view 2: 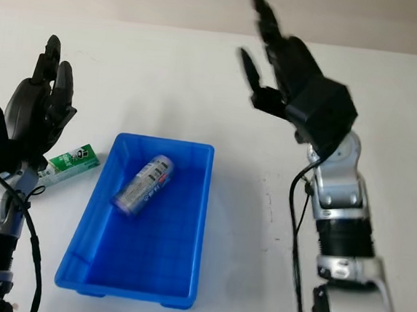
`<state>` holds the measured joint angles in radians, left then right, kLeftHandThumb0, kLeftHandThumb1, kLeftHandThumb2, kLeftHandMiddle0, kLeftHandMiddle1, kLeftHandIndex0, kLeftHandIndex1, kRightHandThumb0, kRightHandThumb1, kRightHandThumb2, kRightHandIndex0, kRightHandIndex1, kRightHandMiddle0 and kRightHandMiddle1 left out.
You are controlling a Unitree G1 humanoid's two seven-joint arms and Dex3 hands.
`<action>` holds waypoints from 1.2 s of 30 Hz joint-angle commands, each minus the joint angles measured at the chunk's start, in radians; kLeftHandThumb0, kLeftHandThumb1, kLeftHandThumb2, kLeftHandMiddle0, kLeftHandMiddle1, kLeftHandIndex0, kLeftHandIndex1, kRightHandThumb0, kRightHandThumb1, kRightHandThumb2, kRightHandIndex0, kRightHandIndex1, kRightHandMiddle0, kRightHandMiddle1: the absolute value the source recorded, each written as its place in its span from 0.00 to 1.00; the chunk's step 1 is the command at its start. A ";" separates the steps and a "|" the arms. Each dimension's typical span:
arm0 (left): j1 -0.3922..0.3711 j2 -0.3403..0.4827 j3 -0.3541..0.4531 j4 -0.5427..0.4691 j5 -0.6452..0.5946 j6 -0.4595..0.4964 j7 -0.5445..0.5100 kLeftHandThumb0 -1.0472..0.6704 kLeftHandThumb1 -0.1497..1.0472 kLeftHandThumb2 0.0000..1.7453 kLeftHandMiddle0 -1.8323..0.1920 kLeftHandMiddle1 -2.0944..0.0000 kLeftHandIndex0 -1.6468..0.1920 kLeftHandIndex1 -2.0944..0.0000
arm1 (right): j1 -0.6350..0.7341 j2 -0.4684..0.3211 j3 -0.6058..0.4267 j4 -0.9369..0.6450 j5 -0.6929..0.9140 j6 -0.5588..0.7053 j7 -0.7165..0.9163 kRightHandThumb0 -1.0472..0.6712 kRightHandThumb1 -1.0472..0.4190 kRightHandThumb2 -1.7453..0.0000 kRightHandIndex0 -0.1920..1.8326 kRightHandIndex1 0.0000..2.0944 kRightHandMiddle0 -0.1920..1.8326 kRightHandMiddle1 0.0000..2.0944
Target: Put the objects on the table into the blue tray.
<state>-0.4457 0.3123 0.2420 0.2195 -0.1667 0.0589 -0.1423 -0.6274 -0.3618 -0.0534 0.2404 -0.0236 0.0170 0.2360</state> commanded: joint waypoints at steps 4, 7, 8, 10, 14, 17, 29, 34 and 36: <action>-0.007 0.010 0.004 -0.001 0.001 -0.005 -0.004 0.16 1.00 0.38 1.00 1.00 1.00 1.00 | 0.029 0.033 -0.049 -0.012 0.045 0.067 -0.044 0.15 0.00 0.54 0.00 0.00 0.00 0.00; -0.007 0.011 0.003 0.000 0.003 -0.009 -0.007 0.16 1.00 0.38 1.00 1.00 1.00 1.00 | 0.049 0.058 -0.069 -0.014 0.061 0.089 -0.081 0.15 0.00 0.54 0.00 0.00 0.00 0.00; -0.008 0.011 0.002 0.000 0.003 -0.008 -0.008 0.16 1.00 0.38 1.00 1.00 1.00 1.00 | 0.054 0.067 -0.074 -0.016 0.065 0.091 -0.095 0.15 0.00 0.54 0.00 0.00 0.00 0.00; -0.010 0.014 0.002 0.003 0.002 -0.008 -0.011 0.16 1.00 0.38 1.00 1.00 1.00 1.00 | 0.066 0.087 -0.090 -0.014 0.086 0.103 -0.114 0.14 0.00 0.55 0.00 0.00 0.00 0.00; -0.014 0.016 0.002 0.006 0.003 -0.009 -0.015 0.16 1.00 0.38 1.00 1.00 1.00 1.00 | 0.079 0.102 -0.105 -0.009 0.115 0.112 -0.116 0.15 0.00 0.55 0.00 0.00 0.00 0.00; -0.016 0.018 0.001 0.003 0.004 -0.002 -0.015 0.16 1.00 0.38 1.00 1.00 1.00 1.00 | 0.084 0.106 -0.112 -0.003 0.128 0.127 -0.118 0.15 0.00 0.55 0.00 0.00 0.00 0.00; -0.014 0.022 0.003 0.001 0.007 -0.006 -0.014 0.16 1.00 0.38 1.00 1.00 1.00 1.00 | 0.079 0.119 -0.104 0.026 0.119 0.107 -0.124 0.15 0.00 0.55 0.00 0.00 0.00 0.00; -0.014 0.023 0.007 -0.006 0.003 -0.010 -0.013 0.17 1.00 0.38 1.00 1.00 1.00 1.00 | 0.075 0.121 -0.095 0.021 0.111 0.115 -0.122 0.15 0.00 0.55 0.00 0.00 0.00 0.00; -0.009 0.032 0.011 -0.024 0.002 -0.002 -0.016 0.17 1.00 0.38 1.00 1.00 1.00 1.00 | 0.076 0.120 -0.093 0.016 0.116 0.117 -0.114 0.14 0.00 0.55 0.00 0.00 0.00 0.00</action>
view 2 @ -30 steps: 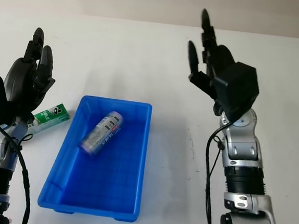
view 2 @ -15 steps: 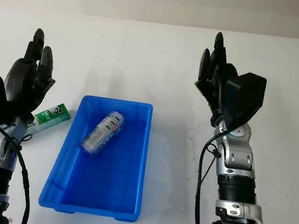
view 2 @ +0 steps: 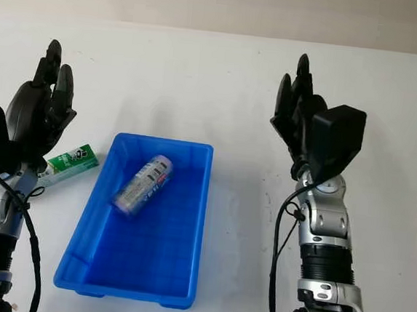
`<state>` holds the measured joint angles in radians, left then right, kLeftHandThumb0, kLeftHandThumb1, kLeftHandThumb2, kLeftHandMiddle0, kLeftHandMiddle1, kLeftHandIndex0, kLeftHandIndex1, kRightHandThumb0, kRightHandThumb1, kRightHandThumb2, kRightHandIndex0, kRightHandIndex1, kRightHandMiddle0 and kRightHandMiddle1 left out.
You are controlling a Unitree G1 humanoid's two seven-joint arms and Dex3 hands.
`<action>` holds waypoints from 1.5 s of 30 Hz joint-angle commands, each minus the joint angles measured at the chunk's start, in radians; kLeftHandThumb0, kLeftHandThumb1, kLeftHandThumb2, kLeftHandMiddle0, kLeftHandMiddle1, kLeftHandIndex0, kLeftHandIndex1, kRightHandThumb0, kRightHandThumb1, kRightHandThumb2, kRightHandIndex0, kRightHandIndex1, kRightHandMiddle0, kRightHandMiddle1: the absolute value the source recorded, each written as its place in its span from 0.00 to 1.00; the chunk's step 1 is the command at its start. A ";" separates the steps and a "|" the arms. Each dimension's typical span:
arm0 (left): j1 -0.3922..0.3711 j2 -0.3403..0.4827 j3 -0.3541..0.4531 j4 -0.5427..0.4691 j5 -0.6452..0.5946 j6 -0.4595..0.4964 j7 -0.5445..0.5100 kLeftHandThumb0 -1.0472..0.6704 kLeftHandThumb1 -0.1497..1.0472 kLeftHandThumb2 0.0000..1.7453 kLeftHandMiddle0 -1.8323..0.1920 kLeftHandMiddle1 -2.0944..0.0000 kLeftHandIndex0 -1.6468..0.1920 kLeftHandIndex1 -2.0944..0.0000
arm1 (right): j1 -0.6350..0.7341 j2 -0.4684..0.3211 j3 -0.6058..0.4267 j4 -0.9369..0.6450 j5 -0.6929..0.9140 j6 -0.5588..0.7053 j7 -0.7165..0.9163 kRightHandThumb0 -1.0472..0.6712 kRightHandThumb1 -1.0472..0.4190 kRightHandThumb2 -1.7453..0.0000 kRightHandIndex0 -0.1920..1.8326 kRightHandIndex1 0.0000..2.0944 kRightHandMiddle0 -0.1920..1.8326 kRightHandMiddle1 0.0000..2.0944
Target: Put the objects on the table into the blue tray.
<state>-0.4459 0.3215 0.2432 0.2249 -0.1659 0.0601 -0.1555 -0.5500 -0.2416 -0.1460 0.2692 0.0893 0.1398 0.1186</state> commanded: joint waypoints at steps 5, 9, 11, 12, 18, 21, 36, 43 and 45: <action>0.032 0.080 0.004 -0.191 0.119 0.082 0.087 0.17 1.00 0.32 0.97 0.98 0.97 0.98 | 0.006 -0.007 0.000 -0.030 0.009 -0.011 0.030 0.14 0.00 0.56 0.00 0.00 0.00 0.00; 0.068 0.146 -0.015 -0.325 0.253 0.146 0.108 0.20 1.00 0.29 0.92 0.96 0.92 0.96 | 0.008 -0.007 -0.002 -0.044 0.010 -0.003 0.037 0.15 0.00 0.56 0.00 0.00 0.00 0.00; 0.094 0.214 -0.031 -0.412 0.331 0.222 0.069 0.19 1.00 0.27 0.92 0.97 0.93 0.96 | 0.011 -0.007 -0.002 -0.051 0.012 0.002 0.041 0.14 0.00 0.56 0.00 0.00 0.00 0.00; 0.105 0.241 -0.032 -0.462 0.356 0.277 0.044 0.18 1.00 0.25 0.93 0.97 0.93 0.97 | 0.012 -0.006 -0.002 -0.053 0.013 0.001 0.044 0.15 0.00 0.56 0.00 0.00 0.00 0.00; 0.178 0.344 -0.030 -0.706 0.442 0.585 -0.089 0.15 1.00 0.12 0.92 0.97 0.94 0.97 | 0.012 -0.004 0.004 -0.065 0.009 0.015 0.046 0.15 0.00 0.56 0.00 0.00 0.00 0.00; 0.220 0.399 -0.058 -0.790 0.512 0.686 -0.142 0.14 1.00 0.10 0.88 0.58 0.95 0.98 | 0.011 -0.002 0.006 -0.059 0.012 0.006 0.055 0.15 0.00 0.55 0.00 0.00 0.00 0.00; 0.360 0.535 -0.106 -0.854 0.565 0.726 -0.336 0.15 0.98 0.04 0.97 0.97 0.94 0.97 | 0.016 -0.002 0.002 -0.061 0.023 0.020 0.068 0.16 0.00 0.55 0.00 0.00 0.00 0.00; 0.401 0.633 -0.114 -0.806 0.581 0.632 -0.431 0.18 0.93 0.03 0.92 0.96 0.92 0.97 | 0.018 -0.003 0.000 -0.063 0.024 0.016 0.064 0.16 0.00 0.55 0.00 0.00 0.00 0.00; 0.419 0.668 -0.122 -0.797 0.593 0.601 -0.463 0.17 0.94 0.03 0.91 0.96 0.93 0.97 | 0.018 -0.002 -0.003 -0.065 0.027 0.022 0.062 0.16 0.00 0.55 0.00 0.00 0.00 0.00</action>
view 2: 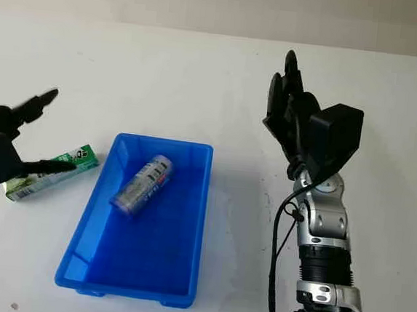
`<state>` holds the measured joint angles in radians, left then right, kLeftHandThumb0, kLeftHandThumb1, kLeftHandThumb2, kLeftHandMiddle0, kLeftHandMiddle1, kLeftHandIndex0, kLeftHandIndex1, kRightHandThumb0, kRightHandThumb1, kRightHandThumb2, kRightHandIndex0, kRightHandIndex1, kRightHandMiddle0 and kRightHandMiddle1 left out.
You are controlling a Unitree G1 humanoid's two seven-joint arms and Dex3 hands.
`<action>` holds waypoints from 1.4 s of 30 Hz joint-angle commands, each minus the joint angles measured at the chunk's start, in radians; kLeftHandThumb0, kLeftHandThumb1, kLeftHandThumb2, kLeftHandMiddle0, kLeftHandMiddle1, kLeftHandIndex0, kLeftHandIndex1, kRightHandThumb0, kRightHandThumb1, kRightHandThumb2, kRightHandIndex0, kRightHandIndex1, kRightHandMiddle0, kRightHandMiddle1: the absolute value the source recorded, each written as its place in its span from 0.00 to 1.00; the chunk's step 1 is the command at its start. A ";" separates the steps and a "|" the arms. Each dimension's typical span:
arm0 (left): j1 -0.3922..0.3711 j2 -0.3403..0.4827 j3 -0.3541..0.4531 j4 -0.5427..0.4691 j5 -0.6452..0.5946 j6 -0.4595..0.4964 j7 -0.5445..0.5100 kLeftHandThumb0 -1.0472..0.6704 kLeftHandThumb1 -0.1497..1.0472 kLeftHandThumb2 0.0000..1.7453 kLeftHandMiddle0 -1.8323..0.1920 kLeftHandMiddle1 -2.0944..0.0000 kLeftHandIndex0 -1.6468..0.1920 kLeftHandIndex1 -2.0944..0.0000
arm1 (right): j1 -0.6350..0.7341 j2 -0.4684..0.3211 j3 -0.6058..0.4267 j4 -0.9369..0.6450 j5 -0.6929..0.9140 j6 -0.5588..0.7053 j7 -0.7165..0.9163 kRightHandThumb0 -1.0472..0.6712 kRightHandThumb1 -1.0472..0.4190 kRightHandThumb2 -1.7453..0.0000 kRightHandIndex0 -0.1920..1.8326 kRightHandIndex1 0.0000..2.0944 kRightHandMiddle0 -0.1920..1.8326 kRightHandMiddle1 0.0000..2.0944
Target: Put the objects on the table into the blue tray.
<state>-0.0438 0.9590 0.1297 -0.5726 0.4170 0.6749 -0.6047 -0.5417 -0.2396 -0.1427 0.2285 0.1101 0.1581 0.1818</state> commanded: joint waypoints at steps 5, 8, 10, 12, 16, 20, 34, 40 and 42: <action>0.048 0.058 -0.027 -0.007 0.046 -0.016 -0.061 0.17 0.91 0.03 0.92 0.97 0.93 0.97 | 0.010 -0.005 -0.005 -0.031 0.004 0.008 -0.007 0.16 0.00 0.56 0.00 0.00 0.00 0.00; 0.076 0.070 -0.047 -0.018 0.103 -0.016 -0.068 0.16 0.90 0.02 0.93 0.98 0.93 0.97 | 0.010 -0.004 -0.003 -0.035 0.002 0.009 -0.012 0.16 0.00 0.56 0.00 0.00 0.00 0.00; 0.085 0.080 -0.083 -0.024 0.170 0.007 -0.078 0.16 0.90 0.03 0.93 0.98 0.93 0.97 | 0.010 -0.004 -0.003 -0.034 0.003 0.008 -0.011 0.16 0.00 0.56 0.00 0.00 0.00 0.00; 0.079 0.081 -0.130 -0.025 0.239 0.036 -0.098 0.18 0.90 0.03 0.94 0.98 0.93 0.97 | 0.009 -0.004 -0.002 -0.038 0.004 0.013 -0.012 0.16 0.00 0.56 0.00 0.00 0.00 0.00; 0.073 0.036 -0.188 -0.018 0.340 0.044 -0.082 0.21 0.90 0.03 0.88 0.41 0.90 0.96 | 0.009 -0.001 -0.002 -0.044 0.005 0.021 -0.016 0.16 0.00 0.56 0.00 0.00 0.00 0.00; 0.079 -0.059 -0.228 -0.003 0.449 0.058 -0.001 0.26 0.91 0.03 0.79 0.02 0.80 0.91 | 0.007 -0.004 -0.002 -0.037 0.008 0.017 -0.007 0.16 0.00 0.56 0.00 0.00 0.00 0.00; 0.095 -0.280 -0.302 0.191 0.677 -0.132 0.300 0.35 1.00 0.14 0.82 0.03 0.93 0.36 | 0.006 -0.009 -0.006 -0.029 0.022 -0.001 0.022 0.16 0.00 0.56 0.00 0.00 0.00 0.00; 0.082 -0.297 -0.289 0.252 0.685 -0.196 0.327 0.33 1.00 0.20 0.72 0.00 0.95 0.21 | 0.006 -0.011 -0.013 -0.031 0.023 -0.003 0.023 0.17 0.00 0.56 0.00 0.00 0.00 0.00; 0.069 -0.295 -0.293 0.263 0.708 -0.191 0.299 0.32 1.00 0.22 0.67 0.00 0.96 0.18 | 0.005 -0.011 -0.015 -0.031 0.024 -0.004 0.022 0.16 0.00 0.57 0.00 0.00 0.00 0.00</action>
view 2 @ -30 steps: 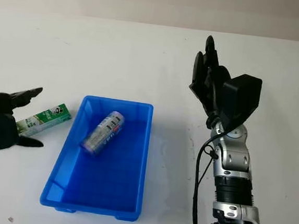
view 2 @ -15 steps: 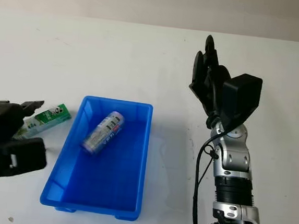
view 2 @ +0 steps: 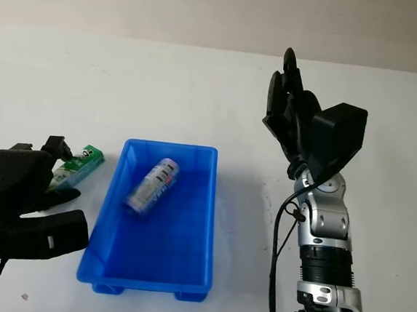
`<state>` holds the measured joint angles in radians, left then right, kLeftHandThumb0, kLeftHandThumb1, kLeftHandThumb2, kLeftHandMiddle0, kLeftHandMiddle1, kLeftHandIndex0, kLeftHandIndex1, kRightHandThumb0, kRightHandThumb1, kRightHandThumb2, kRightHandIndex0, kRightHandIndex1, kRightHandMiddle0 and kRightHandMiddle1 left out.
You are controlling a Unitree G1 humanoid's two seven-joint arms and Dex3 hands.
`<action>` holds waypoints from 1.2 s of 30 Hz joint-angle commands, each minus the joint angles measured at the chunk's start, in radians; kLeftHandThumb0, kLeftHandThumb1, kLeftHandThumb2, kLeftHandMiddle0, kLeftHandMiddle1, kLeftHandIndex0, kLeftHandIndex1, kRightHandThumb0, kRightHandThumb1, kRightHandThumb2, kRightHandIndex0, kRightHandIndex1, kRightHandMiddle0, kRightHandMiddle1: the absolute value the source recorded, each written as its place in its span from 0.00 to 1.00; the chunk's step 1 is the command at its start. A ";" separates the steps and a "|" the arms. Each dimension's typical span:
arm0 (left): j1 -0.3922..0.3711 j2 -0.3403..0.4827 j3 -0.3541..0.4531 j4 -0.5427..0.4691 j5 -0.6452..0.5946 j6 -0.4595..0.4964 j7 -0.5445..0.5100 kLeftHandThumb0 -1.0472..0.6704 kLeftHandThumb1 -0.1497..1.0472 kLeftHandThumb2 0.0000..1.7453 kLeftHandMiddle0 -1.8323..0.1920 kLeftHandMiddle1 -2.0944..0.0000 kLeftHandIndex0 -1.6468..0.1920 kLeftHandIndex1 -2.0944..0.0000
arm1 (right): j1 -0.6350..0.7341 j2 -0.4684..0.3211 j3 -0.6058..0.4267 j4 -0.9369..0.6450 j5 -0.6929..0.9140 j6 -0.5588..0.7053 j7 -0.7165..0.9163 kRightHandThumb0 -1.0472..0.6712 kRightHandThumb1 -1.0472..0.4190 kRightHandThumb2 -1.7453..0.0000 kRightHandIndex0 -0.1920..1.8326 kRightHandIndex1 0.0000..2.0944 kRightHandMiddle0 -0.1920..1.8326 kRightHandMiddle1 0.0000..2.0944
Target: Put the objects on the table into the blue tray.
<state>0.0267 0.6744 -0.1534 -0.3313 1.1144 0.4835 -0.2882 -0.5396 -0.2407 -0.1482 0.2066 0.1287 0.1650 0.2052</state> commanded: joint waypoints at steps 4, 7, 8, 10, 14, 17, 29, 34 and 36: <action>-0.030 -0.016 -0.018 0.029 0.061 0.013 -0.089 0.30 1.00 0.24 0.56 0.00 0.98 0.11 | -0.003 -0.007 -0.014 -0.004 0.006 -0.009 -0.011 0.16 0.00 0.58 0.00 0.00 0.00 0.00; -0.035 -0.021 -0.008 0.036 0.068 -0.004 -0.081 0.30 1.00 0.21 0.51 0.00 0.97 0.17 | -0.006 -0.005 -0.012 -0.010 0.005 -0.002 -0.015 0.16 0.00 0.58 0.00 0.00 0.00 0.00; -0.034 -0.023 -0.001 0.037 0.062 -0.014 -0.070 0.31 1.00 0.20 0.51 0.00 0.96 0.17 | -0.007 -0.006 -0.012 -0.010 0.005 -0.002 -0.014 0.16 0.00 0.58 0.00 0.00 0.00 0.00; -0.037 -0.019 0.008 0.039 0.057 -0.026 -0.077 0.33 1.00 0.18 0.52 0.00 0.96 0.13 | -0.009 -0.005 -0.012 -0.005 0.005 -0.005 -0.015 0.17 0.00 0.58 0.00 0.00 0.00 0.00; -0.046 -0.004 0.025 0.038 0.048 -0.057 -0.081 0.36 1.00 0.17 0.52 0.00 0.96 0.06 | -0.009 -0.006 -0.013 0.001 0.006 -0.013 -0.012 0.17 0.00 0.58 0.00 0.00 0.00 0.00; -0.054 -0.008 0.057 0.025 0.035 -0.065 -0.065 0.38 1.00 0.18 0.51 0.00 0.95 0.04 | -0.007 -0.007 -0.013 -0.002 0.008 -0.010 -0.007 0.17 0.00 0.58 0.00 0.00 0.00 0.00; -0.230 0.064 0.192 0.059 -0.020 -0.110 -0.005 0.36 1.00 0.15 0.53 0.00 0.84 0.00 | -0.008 -0.005 -0.015 0.007 0.013 -0.017 0.004 0.17 0.00 0.58 0.00 0.00 0.00 0.00; -0.308 0.095 0.214 0.032 -0.012 -0.094 -0.061 0.35 1.00 0.17 0.52 0.00 0.79 0.00 | -0.008 -0.010 -0.012 0.011 0.010 -0.022 0.013 0.17 0.00 0.57 0.00 0.00 0.00 0.00; -0.329 0.101 0.220 0.012 -0.008 -0.091 -0.077 0.35 1.00 0.15 0.53 0.00 0.83 0.00 | -0.008 -0.010 -0.013 0.015 0.011 -0.026 0.017 0.17 0.00 0.57 0.00 0.00 0.00 0.00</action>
<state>-0.2744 0.7602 0.0487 -0.2877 1.1009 0.3884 -0.3580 -0.5404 -0.2408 -0.1605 0.2176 0.1348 0.1545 0.2193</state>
